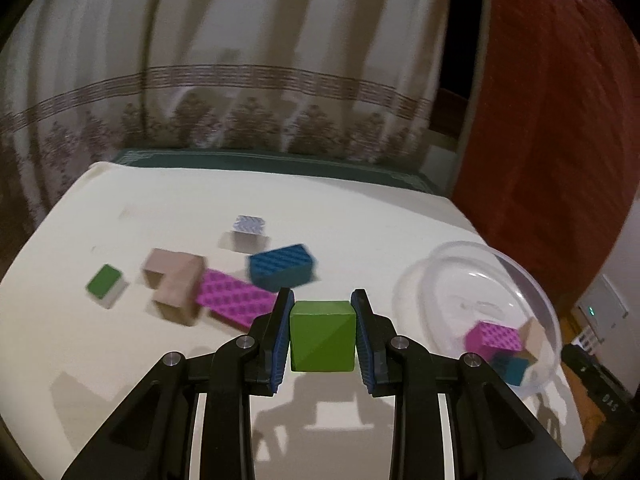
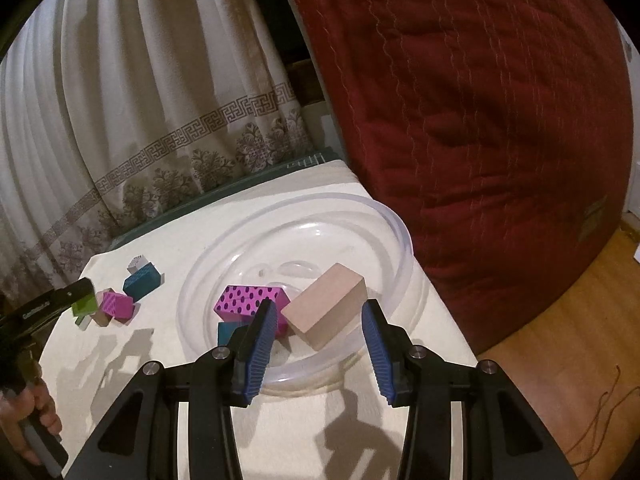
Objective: Organize rigid objects
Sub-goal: 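Carry both cubes into the clear bowl and open both tools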
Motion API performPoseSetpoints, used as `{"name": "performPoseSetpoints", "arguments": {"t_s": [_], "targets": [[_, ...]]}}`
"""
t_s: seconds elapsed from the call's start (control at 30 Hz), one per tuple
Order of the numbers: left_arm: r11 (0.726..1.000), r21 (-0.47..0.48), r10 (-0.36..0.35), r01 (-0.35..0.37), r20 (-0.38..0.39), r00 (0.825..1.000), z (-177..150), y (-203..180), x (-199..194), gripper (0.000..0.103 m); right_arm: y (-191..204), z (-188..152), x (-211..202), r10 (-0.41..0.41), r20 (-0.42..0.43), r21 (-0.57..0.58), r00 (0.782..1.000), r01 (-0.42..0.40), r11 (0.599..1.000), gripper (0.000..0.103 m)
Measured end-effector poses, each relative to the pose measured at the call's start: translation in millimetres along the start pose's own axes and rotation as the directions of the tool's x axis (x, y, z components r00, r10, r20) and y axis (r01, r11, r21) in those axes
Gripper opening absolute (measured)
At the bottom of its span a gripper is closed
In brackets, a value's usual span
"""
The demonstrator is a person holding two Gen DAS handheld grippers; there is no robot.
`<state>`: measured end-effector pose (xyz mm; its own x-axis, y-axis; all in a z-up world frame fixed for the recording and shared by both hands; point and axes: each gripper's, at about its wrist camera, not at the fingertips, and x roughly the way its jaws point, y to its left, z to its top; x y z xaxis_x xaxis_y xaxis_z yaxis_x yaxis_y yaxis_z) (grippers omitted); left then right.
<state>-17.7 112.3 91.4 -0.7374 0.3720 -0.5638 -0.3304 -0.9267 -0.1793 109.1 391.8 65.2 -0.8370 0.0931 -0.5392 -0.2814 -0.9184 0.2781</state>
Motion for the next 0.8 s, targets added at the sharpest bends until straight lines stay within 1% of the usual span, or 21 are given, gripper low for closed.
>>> {"name": "performPoseSetpoints", "arguments": {"t_s": [0.17,0.4,0.6,0.7,0.73,0.77,0.8], "targets": [[0.998,0.04,-0.05,0.051,-0.016,0.999,2.5,-28.8,8.2,0.03,-2.1,-2.0,1.0,0.013,-0.006,0.006,1.0,-0.013,1.0,0.047],[0.987,0.092,-0.125,0.128,-0.04,0.991,8.9,-66.7,20.8,0.03,-6.5,-2.1,0.4,0.016,-0.003,0.017,1.0,-0.016,1.0,0.047],[0.97,0.13,-0.2,0.206,-0.055,0.978,19.0,-102.2,31.3,0.03,-7.2,-2.4,2.6,0.019,-0.007,0.021,1.0,-0.019,1.0,0.047],[0.954,0.141,-0.255,0.263,-0.072,0.964,22.8,-116.3,37.6,0.032,-7.6,-2.9,2.8,0.02,-0.008,0.022,1.0,-0.02,1.0,0.047],[0.953,0.139,-0.26,0.27,-0.089,0.962,23.6,-118.6,40.3,0.042,-8.7,-3.4,1.7,0.02,-0.008,0.023,1.0,-0.02,1.0,0.047],[0.954,0.132,-0.256,0.268,-0.1,0.961,23.6,-119.0,41.9,0.06,-8.9,-3.9,1.3,0.018,-0.008,0.023,1.0,-0.018,1.0,0.047],[0.957,0.127,-0.25,0.261,-0.097,0.963,23.0,-117.8,41.6,0.069,-9.2,-4.2,1.3,0.017,-0.009,0.023,1.0,-0.017,1.0,0.047]]}}
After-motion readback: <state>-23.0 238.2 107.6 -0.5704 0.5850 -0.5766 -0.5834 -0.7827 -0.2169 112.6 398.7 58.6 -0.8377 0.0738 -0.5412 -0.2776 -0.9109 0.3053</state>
